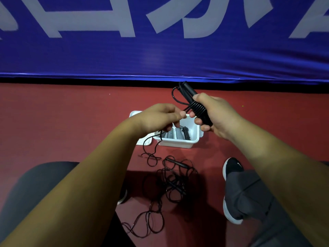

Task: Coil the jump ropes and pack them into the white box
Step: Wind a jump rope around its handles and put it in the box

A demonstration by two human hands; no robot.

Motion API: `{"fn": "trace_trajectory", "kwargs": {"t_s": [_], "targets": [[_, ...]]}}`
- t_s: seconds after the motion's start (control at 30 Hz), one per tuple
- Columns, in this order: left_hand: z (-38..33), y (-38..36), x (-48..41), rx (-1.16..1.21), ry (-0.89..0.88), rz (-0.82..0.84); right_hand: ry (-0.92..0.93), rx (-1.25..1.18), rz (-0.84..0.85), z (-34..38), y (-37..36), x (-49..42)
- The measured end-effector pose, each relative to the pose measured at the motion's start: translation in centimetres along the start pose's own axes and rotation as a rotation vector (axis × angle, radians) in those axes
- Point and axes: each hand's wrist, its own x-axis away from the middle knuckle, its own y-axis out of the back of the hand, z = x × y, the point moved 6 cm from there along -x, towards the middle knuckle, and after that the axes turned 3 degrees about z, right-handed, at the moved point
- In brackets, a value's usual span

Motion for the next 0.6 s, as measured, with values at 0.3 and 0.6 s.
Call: {"fn": "trace_trajectory", "kwargs": {"t_s": [0.3, 0.6], "targets": [[-1.0, 2.0, 0.1, 0.254, -0.129, -0.145, 0.005, 0.227, 0.15, -1.4, -1.8, 0.2], [-1.0, 1.7, 0.3, 0.044, -0.126, -0.206, -0.156, 0.127, 0.311, -2.3, -1.9, 1.0]]}}
